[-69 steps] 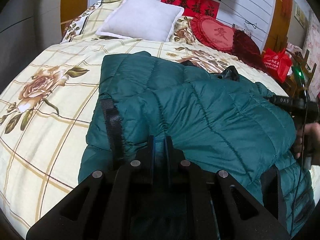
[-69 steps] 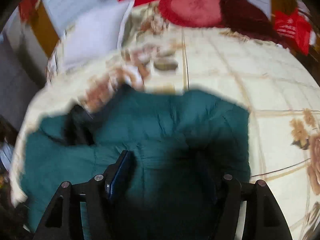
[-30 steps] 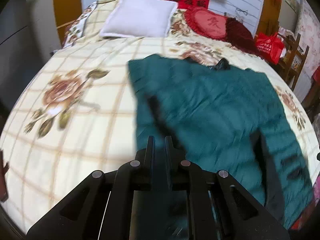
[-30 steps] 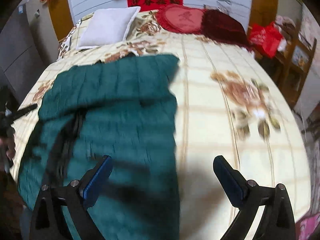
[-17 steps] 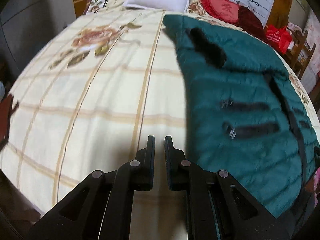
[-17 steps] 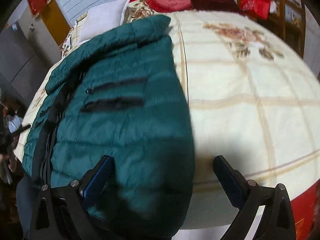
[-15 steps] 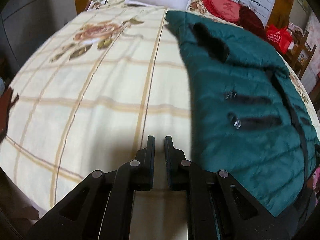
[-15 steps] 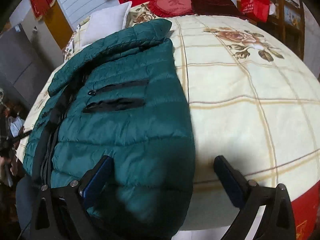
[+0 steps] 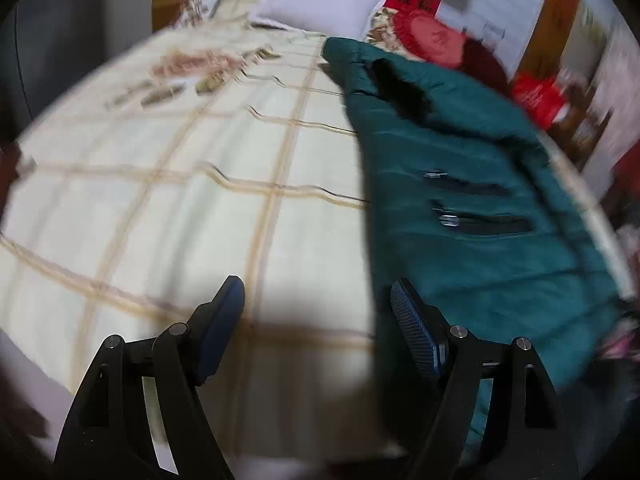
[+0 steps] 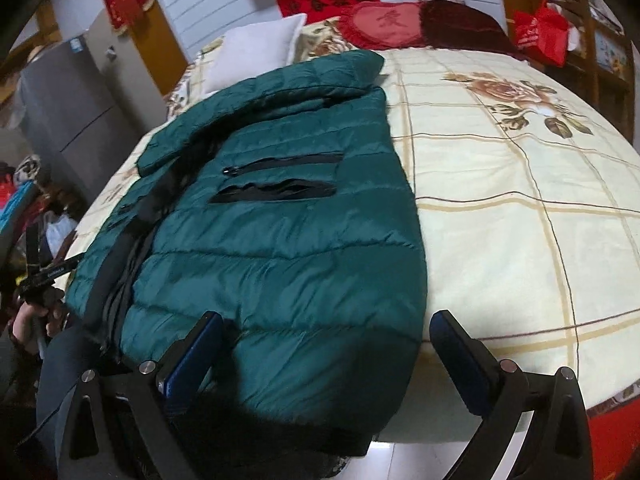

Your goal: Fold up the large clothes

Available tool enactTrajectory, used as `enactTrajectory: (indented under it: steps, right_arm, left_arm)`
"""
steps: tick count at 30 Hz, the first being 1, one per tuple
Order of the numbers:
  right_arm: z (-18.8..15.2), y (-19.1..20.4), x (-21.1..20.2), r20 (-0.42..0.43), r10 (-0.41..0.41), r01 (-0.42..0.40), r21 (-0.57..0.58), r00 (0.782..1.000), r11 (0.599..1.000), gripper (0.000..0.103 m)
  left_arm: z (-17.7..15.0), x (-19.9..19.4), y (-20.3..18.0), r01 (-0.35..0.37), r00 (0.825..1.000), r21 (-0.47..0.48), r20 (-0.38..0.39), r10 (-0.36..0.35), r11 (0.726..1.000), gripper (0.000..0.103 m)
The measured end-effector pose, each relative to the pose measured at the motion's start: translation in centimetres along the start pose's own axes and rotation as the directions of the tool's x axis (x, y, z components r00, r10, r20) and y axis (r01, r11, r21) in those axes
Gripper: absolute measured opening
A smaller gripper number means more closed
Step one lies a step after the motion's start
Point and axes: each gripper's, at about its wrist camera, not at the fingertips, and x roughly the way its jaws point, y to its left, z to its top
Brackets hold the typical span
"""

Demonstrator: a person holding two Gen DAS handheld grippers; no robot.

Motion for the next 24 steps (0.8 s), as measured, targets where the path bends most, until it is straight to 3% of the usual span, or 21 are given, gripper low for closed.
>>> enactTrajectory:
  steps: [5, 11, 13, 16, 21, 24]
  right_arm:
    - [0.1, -0.7, -0.3, 0.010, 0.050, -0.051, 0.041, 0.999, 0.998, 0.103]
    - [0.3, 0.0, 0.0, -0.035, 0.090, -0.090, 0.004, 0.995, 0.996, 0.103]
    - [0.1, 0.5, 0.0, -0.055, 0.140, -0.141, -0.026, 0.989, 0.990, 0.103]
    - [0.3, 1.1, 0.6, -0.068, 0.117, -0.121, -0.074, 0.991, 0.990, 0.103]
    - [1.9, 0.8, 2.0, -0.039, 0.180, -0.181, -0.031, 0.983, 0.983, 0.101]
    - [2.1, 0.9, 2.3, -0.028, 0.195, -0.196, -0.034, 0.980, 0.980, 0.097]
  left_arm:
    - [-0.7, -0.6, -0.9, 0.111, 0.994, -0.026, -0.016, -0.111, 0.994, 0.076]
    - [-1.8, -0.1, -4.3, 0.177, 0.984, 0.078, 0.008, -0.178, 0.981, 0.093]
    - [-1.7, 0.4, -5.5, 0.183, 0.983, 0.141, -0.020, -0.182, 0.973, 0.093]
    - [-1.2, 1.3, -7.2, 0.170, 0.985, 0.197, -0.070, -0.159, 0.966, 0.100]
    - [-0.1, 1.2, -6.1, 0.253, 0.965, 0.116, -0.107, -0.241, 0.960, 0.100]
    - [-0.6, -0.3, -5.8, 0.296, 0.954, 0.133, -0.092, -0.285, 0.946, 0.098]
